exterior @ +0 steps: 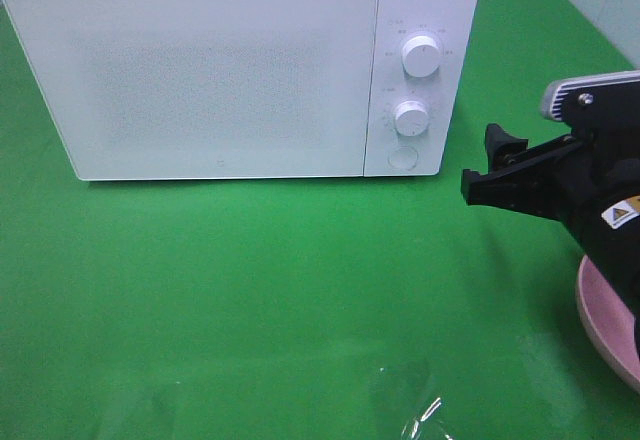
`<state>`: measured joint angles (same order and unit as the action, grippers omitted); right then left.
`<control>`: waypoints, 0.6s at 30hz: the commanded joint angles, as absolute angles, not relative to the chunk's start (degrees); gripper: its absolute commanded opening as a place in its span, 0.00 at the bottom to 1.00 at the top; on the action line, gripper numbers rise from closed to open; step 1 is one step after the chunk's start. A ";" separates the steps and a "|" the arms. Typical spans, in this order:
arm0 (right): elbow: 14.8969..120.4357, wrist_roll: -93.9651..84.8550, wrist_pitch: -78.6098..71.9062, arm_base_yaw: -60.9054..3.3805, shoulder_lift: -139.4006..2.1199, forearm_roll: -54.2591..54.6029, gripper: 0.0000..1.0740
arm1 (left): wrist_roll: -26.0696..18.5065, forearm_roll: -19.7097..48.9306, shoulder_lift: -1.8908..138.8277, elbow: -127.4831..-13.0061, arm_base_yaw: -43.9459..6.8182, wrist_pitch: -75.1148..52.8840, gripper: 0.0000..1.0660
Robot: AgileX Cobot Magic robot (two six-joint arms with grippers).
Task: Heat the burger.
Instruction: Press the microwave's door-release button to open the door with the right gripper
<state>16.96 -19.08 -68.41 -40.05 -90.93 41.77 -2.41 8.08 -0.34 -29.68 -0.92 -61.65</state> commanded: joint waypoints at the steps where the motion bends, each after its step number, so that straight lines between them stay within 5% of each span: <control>1: 18.22 -19.71 -69.90 -42.69 -92.53 44.81 0.68 | -2.12 8.25 -1.55 -29.51 -1.09 -61.13 0.93; 18: 22.69 -9.00 -69.73 -47.67 -98.95 46.35 0.68 | -2.12 8.25 -1.55 -29.51 -1.09 -61.13 0.93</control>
